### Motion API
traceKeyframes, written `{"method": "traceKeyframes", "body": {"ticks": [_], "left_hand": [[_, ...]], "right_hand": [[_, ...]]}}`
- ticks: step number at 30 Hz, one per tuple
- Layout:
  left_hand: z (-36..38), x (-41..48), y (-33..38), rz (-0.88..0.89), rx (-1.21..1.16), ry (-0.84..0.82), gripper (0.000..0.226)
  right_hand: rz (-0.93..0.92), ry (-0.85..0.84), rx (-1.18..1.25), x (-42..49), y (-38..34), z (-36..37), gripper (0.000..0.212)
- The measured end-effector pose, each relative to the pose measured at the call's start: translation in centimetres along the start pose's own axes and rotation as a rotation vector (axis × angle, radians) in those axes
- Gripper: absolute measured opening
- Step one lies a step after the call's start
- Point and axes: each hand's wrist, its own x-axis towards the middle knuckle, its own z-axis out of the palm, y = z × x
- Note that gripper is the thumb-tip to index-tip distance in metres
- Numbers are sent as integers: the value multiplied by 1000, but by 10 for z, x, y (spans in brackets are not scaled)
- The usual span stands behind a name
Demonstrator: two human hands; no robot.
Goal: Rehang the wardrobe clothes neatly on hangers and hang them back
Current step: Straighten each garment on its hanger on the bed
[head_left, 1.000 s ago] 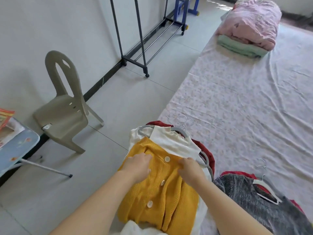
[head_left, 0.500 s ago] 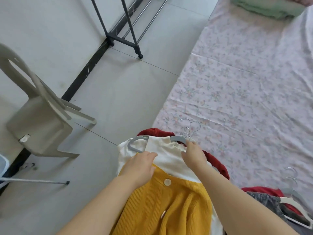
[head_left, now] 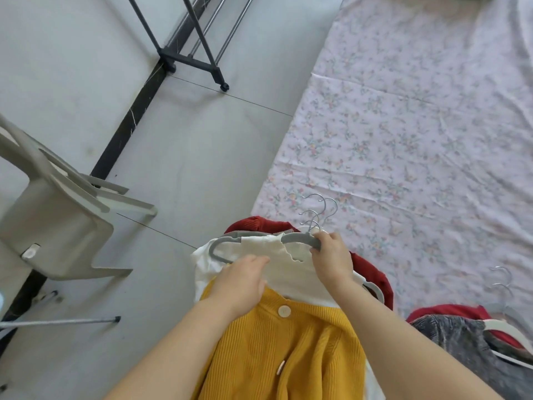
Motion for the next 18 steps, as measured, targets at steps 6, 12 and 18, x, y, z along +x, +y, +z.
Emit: {"method": "traceKeyframes", "body": {"ticks": [6, 12, 18], "left_hand": [[-13, -22, 24, 51, -4, 239, 49], [-12, -66, 41, 199, 22, 282, 45], [-2, -136, 37, 424, -11, 348, 31]], "right_hand": [[-136, 129, 22, -64, -14, -24, 17], [-206, 222, 159, -156, -27, -41, 11], [-192, 390, 220, -244, -36, -49, 13]]}}
